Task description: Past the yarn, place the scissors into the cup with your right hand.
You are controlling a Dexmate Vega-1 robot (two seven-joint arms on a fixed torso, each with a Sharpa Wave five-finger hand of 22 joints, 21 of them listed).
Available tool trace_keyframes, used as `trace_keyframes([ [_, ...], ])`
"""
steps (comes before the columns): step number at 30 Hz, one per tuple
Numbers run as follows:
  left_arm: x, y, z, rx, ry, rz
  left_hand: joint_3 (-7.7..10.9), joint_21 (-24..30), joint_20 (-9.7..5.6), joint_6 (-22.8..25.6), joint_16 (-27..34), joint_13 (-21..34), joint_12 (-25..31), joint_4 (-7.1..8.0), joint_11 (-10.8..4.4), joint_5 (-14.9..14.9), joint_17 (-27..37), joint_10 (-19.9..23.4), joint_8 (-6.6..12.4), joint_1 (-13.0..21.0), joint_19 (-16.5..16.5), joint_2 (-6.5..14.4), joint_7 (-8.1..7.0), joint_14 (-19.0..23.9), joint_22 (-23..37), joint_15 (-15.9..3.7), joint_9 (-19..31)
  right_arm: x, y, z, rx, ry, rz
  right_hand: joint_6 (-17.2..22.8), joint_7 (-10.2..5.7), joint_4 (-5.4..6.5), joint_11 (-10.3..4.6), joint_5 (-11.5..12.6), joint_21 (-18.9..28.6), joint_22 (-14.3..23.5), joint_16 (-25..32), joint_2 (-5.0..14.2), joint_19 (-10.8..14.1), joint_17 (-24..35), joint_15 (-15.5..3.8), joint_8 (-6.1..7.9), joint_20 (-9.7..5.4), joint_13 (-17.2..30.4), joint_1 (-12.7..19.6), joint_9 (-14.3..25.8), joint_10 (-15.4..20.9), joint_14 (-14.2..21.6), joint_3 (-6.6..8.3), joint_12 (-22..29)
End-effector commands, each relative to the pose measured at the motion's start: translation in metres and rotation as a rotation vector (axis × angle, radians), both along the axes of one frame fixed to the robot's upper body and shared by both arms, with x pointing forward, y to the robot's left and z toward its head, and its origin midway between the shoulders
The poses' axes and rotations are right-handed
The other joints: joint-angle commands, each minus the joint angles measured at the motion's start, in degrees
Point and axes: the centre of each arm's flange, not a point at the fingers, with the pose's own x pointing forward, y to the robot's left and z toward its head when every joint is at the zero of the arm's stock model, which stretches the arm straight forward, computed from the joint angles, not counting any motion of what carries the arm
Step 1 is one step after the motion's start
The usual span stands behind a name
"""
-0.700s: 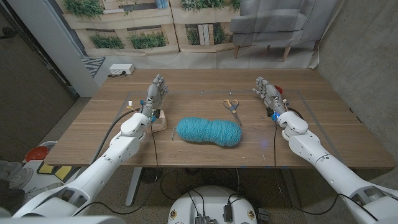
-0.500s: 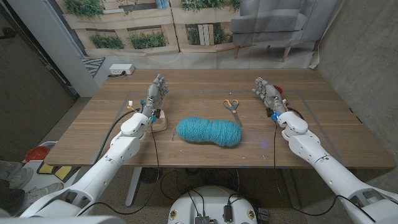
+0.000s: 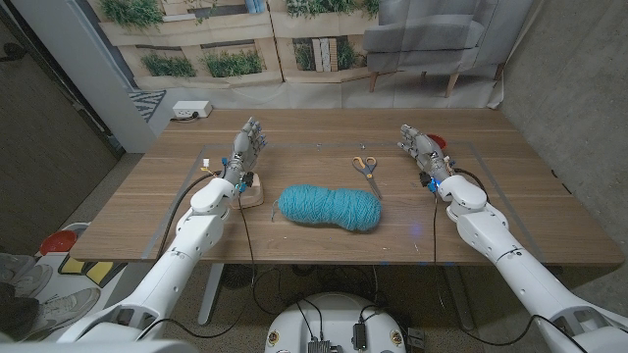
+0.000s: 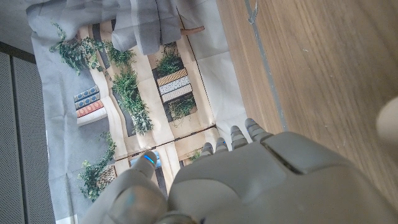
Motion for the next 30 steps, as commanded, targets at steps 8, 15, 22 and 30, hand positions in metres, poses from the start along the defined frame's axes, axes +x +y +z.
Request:
trace_keyframes([
  [8,0.0,0.003,-0.003,-0.001,0.005,0.001,0.14,0.26,0.19,-6.74,0.34,0.3,0.39,0.03,0.44,0.37,0.26,-8.66,0.44,-0.09,-4.67,0.26,0.41,-10.04,0.06,0.38,0.19,-0.011,0.007,0.006,-0.14,-0.01,-0.092,0.63,-0.22,-0.64,0.12,0.06,0.14,0.17,0.25,-0.2,0.55,0.16,0.11,0.22,0.07,0.17,0.96,0.18,0.69,0.24,0.04,0.32],
  [15,0.0,0.003,-0.003,-0.002,0.005,0.0,0.09,0.23,0.27,-6.63,0.35,0.32,0.41,0.03,0.49,0.37,0.25,-8.67,0.45,-0.1,-4.69,0.26,0.43,-10.02,0.06,0.45,0.2,-0.017,0.011,0.011,-0.196,-0.023,-0.125,0.78,-0.29,-0.86,0.17,0.04,0.14,0.18,0.26,-0.18,0.59,0.17,0.06,0.26,0.11,0.17,1.19,0.19,0.76,0.3,0.07,0.33],
  [22,0.002,0.002,-0.003,-0.001,0.008,-0.003,0.04,0.22,0.29,-6.45,0.38,0.33,0.46,0.03,0.46,0.38,0.25,-8.57,0.49,-0.09,-4.65,0.24,0.57,-9.96,0.06,0.49,0.2,-0.022,0.015,0.015,-0.25,-0.03,-0.163,0.94,-0.37,-1.11,0.03,0.01,0.18,0.18,0.31,-0.18,0.77,0.18,-0.01,0.3,0.06,0.18,1.45,0.19,1.0,0.5,0.08,0.39],
  [30,0.002,0.002,-0.003,-0.001,0.01,-0.005,-0.01,0.2,0.36,-6.21,0.39,0.34,0.49,0.03,0.6,0.38,0.25,-8.54,0.55,-0.09,-4.65,0.24,0.62,-9.95,0.06,0.51,0.21,-0.025,0.019,0.016,-0.297,-0.03,-0.197,1.37,-0.53,-1.44,-0.06,-0.02,0.24,0.18,0.41,-0.18,1.0,0.17,-0.18,0.43,0.04,0.18,1.83,0.2,1.19,0.92,0.14,0.42],
])
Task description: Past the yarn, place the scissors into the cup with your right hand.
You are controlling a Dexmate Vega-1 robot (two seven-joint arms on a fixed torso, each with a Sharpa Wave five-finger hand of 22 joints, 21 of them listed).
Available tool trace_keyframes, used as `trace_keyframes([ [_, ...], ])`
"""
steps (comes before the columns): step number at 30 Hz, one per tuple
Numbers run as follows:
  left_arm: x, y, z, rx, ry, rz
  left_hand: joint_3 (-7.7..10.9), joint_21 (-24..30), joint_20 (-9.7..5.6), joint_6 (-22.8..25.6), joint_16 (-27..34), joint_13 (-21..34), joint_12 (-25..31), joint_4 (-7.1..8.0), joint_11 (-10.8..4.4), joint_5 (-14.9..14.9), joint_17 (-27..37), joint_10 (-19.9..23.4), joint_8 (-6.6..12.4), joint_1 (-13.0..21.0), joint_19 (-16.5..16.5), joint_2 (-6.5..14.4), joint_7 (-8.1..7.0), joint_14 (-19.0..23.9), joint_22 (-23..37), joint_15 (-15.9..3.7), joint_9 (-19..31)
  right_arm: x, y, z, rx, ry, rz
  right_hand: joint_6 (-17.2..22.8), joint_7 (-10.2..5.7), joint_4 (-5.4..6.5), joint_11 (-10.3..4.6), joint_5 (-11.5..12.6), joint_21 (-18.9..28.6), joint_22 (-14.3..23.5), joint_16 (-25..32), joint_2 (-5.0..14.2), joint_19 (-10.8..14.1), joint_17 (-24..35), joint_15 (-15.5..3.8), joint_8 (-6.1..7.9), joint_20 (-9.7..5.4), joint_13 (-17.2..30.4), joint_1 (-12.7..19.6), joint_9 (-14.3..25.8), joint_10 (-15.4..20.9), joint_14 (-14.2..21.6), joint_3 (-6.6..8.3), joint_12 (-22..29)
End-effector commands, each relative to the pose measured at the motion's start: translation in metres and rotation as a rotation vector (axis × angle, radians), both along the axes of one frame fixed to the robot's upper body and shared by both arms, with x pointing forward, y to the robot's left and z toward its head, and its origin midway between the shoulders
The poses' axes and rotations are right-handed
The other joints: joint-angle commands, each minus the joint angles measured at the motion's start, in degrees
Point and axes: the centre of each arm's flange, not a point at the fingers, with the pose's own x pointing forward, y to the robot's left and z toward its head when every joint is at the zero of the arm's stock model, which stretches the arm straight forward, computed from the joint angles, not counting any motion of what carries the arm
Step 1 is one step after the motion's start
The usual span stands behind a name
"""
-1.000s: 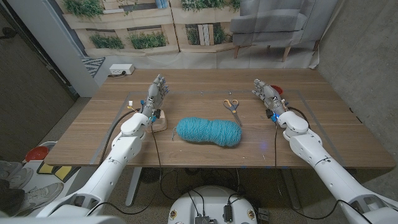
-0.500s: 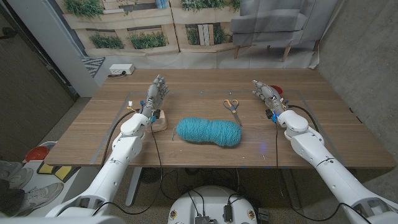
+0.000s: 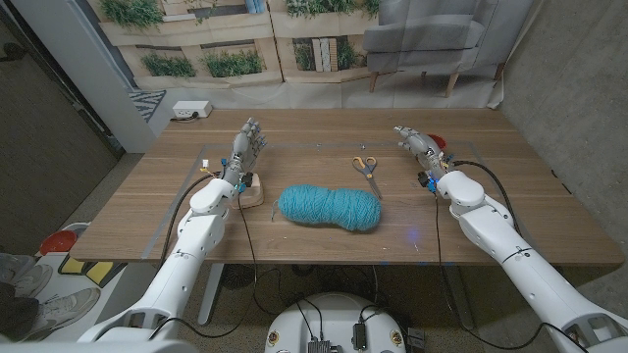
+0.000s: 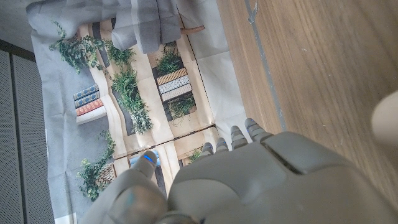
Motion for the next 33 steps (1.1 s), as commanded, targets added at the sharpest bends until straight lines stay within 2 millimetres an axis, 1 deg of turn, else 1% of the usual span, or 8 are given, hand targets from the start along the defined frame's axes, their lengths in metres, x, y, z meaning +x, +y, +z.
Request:
trace_keyframes([
  [1,0.002,0.0,-0.001,0.0,0.005,-0.003,0.0,0.2,0.36,-6.1,0.39,0.07,0.5,0.03,0.28,0.38,0.27,-8.21,0.33,-0.09,-4.65,0.25,0.51,-9.94,0.08,0.51,0.22,-0.007,0.006,0.003,-0.083,-0.01,-0.062,0.76,0.09,-0.59,-0.1,-0.02,0.26,0.19,0.4,-0.07,0.86,0.18,0.0,0.43,-0.18,0.19,0.53,0.21,0.61,0.74,0.21,0.43],
  [15,0.003,0.001,-0.001,0.0,0.004,-0.002,-0.08,0.16,0.4,-5.95,0.4,0.08,0.52,0.03,0.18,0.4,0.27,-8.2,0.32,-0.08,-4.63,0.25,0.69,-9.93,0.08,0.48,0.23,-0.015,0.017,0.007,-0.203,-0.018,-0.155,1.36,-0.18,-1.28,-0.69,-0.1,0.41,0.18,0.5,-0.16,1.58,0.16,-0.32,0.54,-0.14,0.18,1.45,0.22,1.42,1.49,0.34,0.59],
  [22,0.004,0.001,-0.002,-0.001,0.009,-0.003,-0.11,0.14,0.43,-5.9,0.39,0.09,0.51,0.03,0.2,0.4,0.27,-8.24,0.31,-0.07,-4.63,0.26,0.76,-9.95,0.08,0.48,0.24,-0.02,0.025,0.01,-0.272,-0.019,-0.22,1.49,-0.33,-1.55,-0.73,-0.15,0.51,0.18,0.53,-0.37,2.0,0.15,-0.3,0.54,-0.09,0.17,1.81,0.21,1.65,1.79,0.35,0.61],
  [25,0.004,0.001,-0.002,0.001,0.008,-0.004,-0.12,0.14,0.44,-5.9,0.39,0.09,0.51,0.03,0.25,0.4,0.27,-8.24,0.3,-0.07,-4.62,0.26,0.75,-9.94,0.08,0.5,0.24,-0.022,0.028,0.011,-0.289,-0.028,-0.247,1.74,-0.5,-1.72,-1.02,-0.21,0.64,0.18,0.54,-0.63,2.48,0.14,-0.41,0.59,0.16,0.17,2.02,0.21,1.93,2.0,0.28,0.66],
  [26,0.004,0.001,-0.002,0.0,0.008,-0.004,-0.12,0.13,0.45,-5.92,0.39,0.09,0.52,0.03,0.22,0.4,0.27,-8.24,0.3,-0.07,-4.63,0.26,0.78,-9.95,0.08,0.5,0.24,-0.023,0.028,0.011,-0.292,-0.03,-0.252,1.89,-0.54,-1.84,-1.3,-0.27,0.71,0.17,0.67,-0.85,2.82,0.14,-0.63,0.61,0.29,0.17,2.2,0.21,2.36,2.47,0.22,0.77],
  [30,0.004,0.001,-0.001,0.001,0.008,-0.005,-0.14,0.12,0.46,-5.92,0.38,0.09,0.54,0.02,0.14,0.41,0.27,-8.19,0.27,-0.07,-4.62,0.26,0.78,-9.97,0.08,0.47,0.24,-0.025,0.031,0.011,-0.315,-0.036,-0.291,2.82,-0.66,-1.98,-1.41,-0.38,0.97,0.18,0.9,-1.21,3.89,0.15,-0.96,0.85,0.56,0.16,2.6,0.21,3.25,3.5,0.08,0.96],
  [31,0.005,0.001,-0.001,0.0,0.008,-0.006,-0.15,0.12,0.46,-5.91,0.38,0.09,0.55,0.02,0.11,0.41,0.27,-8.18,0.28,-0.07,-4.62,0.26,0.78,-9.97,0.08,0.47,0.24,-0.026,0.032,0.011,-0.321,-0.038,-0.299,3.14,-0.66,-2.03,-1.63,-0.42,1.01,0.18,1.0,-1.31,4.16,0.15,-1.35,0.91,0.6,0.16,2.8,0.21,3.73,3.96,0.04,1.07],
  [33,0.005,0.001,-0.001,0.0,0.009,-0.005,-0.16,0.12,0.47,-5.87,0.39,0.1,0.53,0.02,0.13,0.41,0.27,-8.22,0.28,-0.06,-4.61,0.26,0.76,-9.94,0.08,0.49,0.24,-0.028,0.034,0.011,-0.33,-0.05,-0.323,3.85,-0.66,-2.06,-1.71,-0.48,1.08,0.21,1.32,-1.58,4.73,0.17,-1.36,1.04,0.74,0.17,3.15,0.21,4.77,5.3,-0.11,1.3],
])
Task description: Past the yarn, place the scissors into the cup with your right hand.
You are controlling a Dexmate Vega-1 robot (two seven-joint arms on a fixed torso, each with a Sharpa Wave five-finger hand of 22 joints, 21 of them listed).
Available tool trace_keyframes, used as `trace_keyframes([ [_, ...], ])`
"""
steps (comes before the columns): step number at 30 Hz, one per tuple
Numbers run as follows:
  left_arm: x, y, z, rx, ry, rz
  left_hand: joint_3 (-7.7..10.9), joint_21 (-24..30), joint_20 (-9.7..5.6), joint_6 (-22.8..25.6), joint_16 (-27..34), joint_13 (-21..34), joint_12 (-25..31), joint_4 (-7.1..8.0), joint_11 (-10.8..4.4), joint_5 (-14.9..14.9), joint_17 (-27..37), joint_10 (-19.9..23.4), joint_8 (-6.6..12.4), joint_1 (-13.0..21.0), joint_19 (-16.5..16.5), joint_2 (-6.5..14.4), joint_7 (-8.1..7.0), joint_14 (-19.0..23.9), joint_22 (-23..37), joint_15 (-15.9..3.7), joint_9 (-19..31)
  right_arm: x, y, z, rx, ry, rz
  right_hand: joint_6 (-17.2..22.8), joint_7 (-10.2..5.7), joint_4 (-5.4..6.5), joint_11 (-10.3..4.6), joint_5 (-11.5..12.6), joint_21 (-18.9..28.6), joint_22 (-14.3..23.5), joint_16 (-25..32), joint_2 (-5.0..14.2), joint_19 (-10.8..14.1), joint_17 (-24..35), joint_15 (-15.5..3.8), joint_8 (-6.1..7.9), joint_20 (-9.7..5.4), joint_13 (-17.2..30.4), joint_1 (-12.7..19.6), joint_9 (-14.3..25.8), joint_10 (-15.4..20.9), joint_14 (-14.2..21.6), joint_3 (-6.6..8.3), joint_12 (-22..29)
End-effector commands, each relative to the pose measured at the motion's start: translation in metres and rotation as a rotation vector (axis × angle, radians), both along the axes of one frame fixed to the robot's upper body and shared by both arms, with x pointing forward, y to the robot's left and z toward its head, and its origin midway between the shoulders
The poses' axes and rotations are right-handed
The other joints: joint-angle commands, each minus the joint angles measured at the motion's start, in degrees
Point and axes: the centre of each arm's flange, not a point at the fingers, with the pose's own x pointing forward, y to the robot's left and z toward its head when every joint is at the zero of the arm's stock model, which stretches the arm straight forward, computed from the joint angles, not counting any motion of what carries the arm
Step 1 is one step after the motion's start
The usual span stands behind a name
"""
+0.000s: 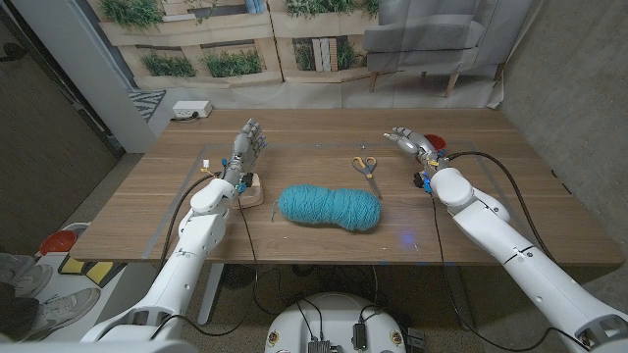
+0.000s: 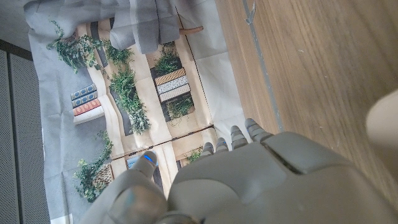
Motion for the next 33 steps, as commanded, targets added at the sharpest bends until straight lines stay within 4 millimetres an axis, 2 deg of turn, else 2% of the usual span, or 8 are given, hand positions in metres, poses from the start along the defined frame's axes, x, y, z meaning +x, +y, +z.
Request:
trace_keyframes([
  [1,0.001,0.0,0.0,0.0,0.001,-0.003,-0.16,0.11,0.47,-5.77,0.28,0.11,0.53,0.03,0.17,0.41,0.28,-8.22,0.28,-0.06,-4.62,0.27,0.26,-9.95,0.1,0.48,0.25,-0.009,0.01,0.003,-0.075,-0.042,-0.114,2.25,-0.08,-0.3,-0.04,-0.12,0.77,0.29,0.8,-0.78,2.25,0.21,-0.25,0.73,-0.18,0.17,1.01,0.22,2.29,2.89,-0.59,0.66],
  [5,0.001,0.0,0.0,0.0,0.001,-0.002,-0.19,0.1,0.46,-5.79,0.27,0.11,0.53,0.03,0.16,0.41,0.28,-8.24,0.25,-0.06,-4.62,0.26,0.27,-9.97,0.1,0.44,0.26,-0.012,0.014,0.005,-0.099,-0.047,-0.133,2.75,0.31,-0.22,0.25,-0.16,1.09,0.41,0.96,-1.62,3.43,0.26,0.12,0.67,-0.29,0.18,0.98,0.23,2.83,4.13,-1.14,0.61],
  [15,0.002,0.0,0.0,-0.002,0.003,-0.004,-0.24,0.08,0.49,-5.76,0.28,0.12,0.53,0.03,0.19,0.42,0.28,-8.26,0.24,-0.06,-4.58,0.26,0.48,-9.95,0.1,0.47,0.26,-0.018,0.028,0.006,-0.188,-0.048,-0.201,2.84,0.36,-0.21,0.37,-0.12,0.92,0.45,0.78,-2.29,3.26,0.29,0.24,0.57,-0.22,0.19,0.96,0.23,2.71,4.15,-1.52,0.39],
  [20,0.002,0.0,0.0,-0.003,0.003,-0.005,-0.28,0.08,0.47,-5.72,0.28,0.12,0.55,0.03,0.16,0.42,0.28,-8.21,0.24,-0.06,-4.55,0.26,0.51,-9.96,0.1,0.42,0.26,-0.02,0.034,0.007,-0.22,-0.049,-0.228,4.05,0.93,-0.54,0.47,0.38,0.62,0.47,1.37,-3.89,3.14,0.34,0.54,0.74,-0.16,0.27,1.73,0.22,4.24,6.93,-2.03,0.57],
  [22,0.003,0.0,0.0,-0.004,0.004,-0.005,-0.29,0.07,0.44,-5.77,0.27,0.12,0.55,0.02,0.2,0.42,0.28,-8.22,0.21,-0.06,-4.54,0.26,0.43,-9.97,0.1,0.37,0.26,-0.021,0.036,0.007,-0.233,-0.053,-0.236,4.6,0.91,-0.58,0.85,0.63,0.82,0.48,1.67,-4.34,3.93,0.4,0.6,0.8,0.01,0.32,2.21,0.23,4.9,8.27,-2.12,0.65],
  [33,0.004,0.002,-0.001,-0.008,0.005,-0.003,-0.35,0.03,0.54,-5.7,0.29,0.13,0.55,0.03,0.22,0.43,0.27,-8.24,0.21,-0.06,-4.54,0.26,0.49,-9.92,0.1,0.44,0.27,-0.023,0.047,0.007,-0.293,-0.054,-0.304,7.5,0.98,-0.22,1.13,1.45,1.39,0.59,2.7,-4.85,6.44,1.01,-0.41,1.23,-1.34,0.57,3.66,0.25,8.41,12.09,-2.63,1.36],
])
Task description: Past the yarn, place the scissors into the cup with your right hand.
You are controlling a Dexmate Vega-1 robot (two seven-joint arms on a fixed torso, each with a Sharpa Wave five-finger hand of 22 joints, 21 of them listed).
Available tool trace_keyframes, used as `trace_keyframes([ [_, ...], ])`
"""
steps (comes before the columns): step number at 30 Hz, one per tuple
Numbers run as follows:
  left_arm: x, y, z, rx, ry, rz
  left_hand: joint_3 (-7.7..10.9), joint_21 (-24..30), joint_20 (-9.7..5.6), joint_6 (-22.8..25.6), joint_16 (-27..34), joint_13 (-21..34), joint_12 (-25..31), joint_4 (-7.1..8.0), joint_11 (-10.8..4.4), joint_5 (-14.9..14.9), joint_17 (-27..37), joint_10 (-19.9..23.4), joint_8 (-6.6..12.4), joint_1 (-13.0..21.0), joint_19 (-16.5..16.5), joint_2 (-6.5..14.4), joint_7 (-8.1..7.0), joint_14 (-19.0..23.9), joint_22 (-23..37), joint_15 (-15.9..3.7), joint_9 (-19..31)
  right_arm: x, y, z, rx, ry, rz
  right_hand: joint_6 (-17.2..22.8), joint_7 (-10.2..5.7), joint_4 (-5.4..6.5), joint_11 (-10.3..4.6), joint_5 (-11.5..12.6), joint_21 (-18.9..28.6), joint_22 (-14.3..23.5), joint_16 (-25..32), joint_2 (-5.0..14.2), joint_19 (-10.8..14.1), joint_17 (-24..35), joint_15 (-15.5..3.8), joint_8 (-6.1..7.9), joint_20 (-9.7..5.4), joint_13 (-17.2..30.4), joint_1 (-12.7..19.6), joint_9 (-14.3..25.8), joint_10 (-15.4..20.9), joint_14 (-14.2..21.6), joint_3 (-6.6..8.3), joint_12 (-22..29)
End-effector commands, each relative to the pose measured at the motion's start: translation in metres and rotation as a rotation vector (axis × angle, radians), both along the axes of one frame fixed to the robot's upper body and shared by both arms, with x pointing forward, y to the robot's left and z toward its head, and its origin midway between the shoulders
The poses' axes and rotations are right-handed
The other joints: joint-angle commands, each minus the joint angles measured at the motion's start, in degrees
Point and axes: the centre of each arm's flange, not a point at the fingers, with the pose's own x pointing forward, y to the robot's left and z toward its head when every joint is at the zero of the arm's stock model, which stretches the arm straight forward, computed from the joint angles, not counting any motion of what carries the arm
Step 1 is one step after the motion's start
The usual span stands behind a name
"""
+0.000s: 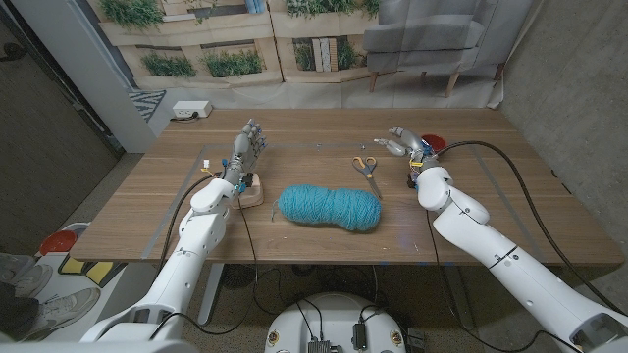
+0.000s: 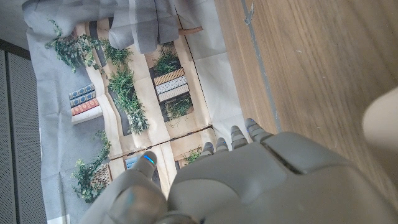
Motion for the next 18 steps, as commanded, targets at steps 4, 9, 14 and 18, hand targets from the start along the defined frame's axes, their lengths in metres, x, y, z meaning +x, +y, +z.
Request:
trace_keyframes([
  [4,0.001,0.002,0.0,-0.006,0.0,0.002,-0.21,0.03,0.51,-5.92,0.29,0.14,0.55,-0.13,0.19,0.43,0.28,-8.25,0.2,-0.06,-4.53,0.26,0.32,-9.93,0.11,0.44,0.27,-0.004,0.017,0.002,-0.093,-0.008,-0.102,1.75,-0.35,-0.18,0.21,0.89,0.64,0.34,1.07,-0.16,1.67,0.4,-0.68,0.37,-0.38,0.43,1.6,0.27,2.01,2.4,-0.36,0.63],
  [9,0.002,0.002,-0.001,-0.007,0.001,0.002,-0.24,0.03,0.58,-5.95,0.29,0.14,0.56,-0.13,0.15,0.43,0.28,-8.23,0.17,-0.06,-4.49,0.26,0.3,-9.94,0.11,0.43,0.27,-0.006,0.023,0.003,-0.128,-0.014,-0.137,3.05,-0.78,-0.16,-0.08,1.57,1.03,0.46,1.9,-0.54,3.09,0.99,-1.68,0.43,-0.25,0.66,2.84,0.31,4.25,4.51,-0.57,1.36],
  [14,0.003,0.002,0.0,-0.006,0.002,0.002,-0.28,0.03,0.62,-5.91,0.29,0.14,0.58,-0.13,0.16,0.44,0.28,-8.2,0.18,-0.06,-4.45,0.25,0.3,-9.92,0.11,0.44,0.27,-0.007,0.029,0.002,-0.158,-0.017,-0.171,3.78,-1.26,-0.21,-0.25,2.21,0.89,0.5,3.04,-0.4,3.1,1.71,-2.79,0.4,-0.72,0.83,4.1,0.35,5.15,6.78,-0.54,1.66],
  [18,0.003,0.001,-0.001,-0.007,0.004,0.001,-0.29,0.03,0.64,-5.91,0.3,0.14,0.57,-0.13,0.18,0.44,0.28,-8.21,0.18,-0.06,-4.43,0.26,0.33,-9.91,0.11,0.43,0.28,-0.008,0.033,0.001,-0.18,-0.018,-0.192,5.04,-1.2,-0.07,-0.13,2.8,0.77,0.53,4.49,-0.22,3.11,2.8,-3.63,0.61,-1.01,1.12,4.99,0.41,6.32,9.05,-0.7,2.19],
])
